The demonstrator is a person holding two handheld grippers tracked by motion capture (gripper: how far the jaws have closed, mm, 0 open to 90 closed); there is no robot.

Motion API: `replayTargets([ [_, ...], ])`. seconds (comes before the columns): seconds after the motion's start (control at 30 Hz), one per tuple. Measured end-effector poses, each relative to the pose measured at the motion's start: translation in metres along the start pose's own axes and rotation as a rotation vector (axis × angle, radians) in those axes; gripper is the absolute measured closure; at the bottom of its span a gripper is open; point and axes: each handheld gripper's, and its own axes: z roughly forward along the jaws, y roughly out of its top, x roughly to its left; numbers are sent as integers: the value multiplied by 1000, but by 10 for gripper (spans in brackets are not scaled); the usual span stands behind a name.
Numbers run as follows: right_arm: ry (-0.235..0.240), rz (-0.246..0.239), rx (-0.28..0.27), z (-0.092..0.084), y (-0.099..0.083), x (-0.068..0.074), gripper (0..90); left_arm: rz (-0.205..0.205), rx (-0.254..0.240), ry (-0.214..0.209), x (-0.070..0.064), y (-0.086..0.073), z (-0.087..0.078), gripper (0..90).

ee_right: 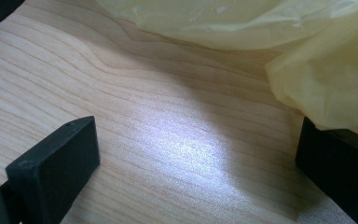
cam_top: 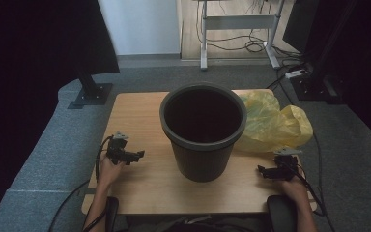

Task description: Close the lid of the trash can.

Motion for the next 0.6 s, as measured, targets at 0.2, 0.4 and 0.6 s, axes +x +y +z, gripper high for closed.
replayTargets([
  [0.2,0,0,0,0,0,0,0,54,50,44,-8,-7,11,0],
  [0.4,0,0,0,0,0,0,0,52,73,32,-8,-16,22,0],
  [0.6,0,0,0,0,0,0,0,48,40,33,-7,-18,23,0],
])
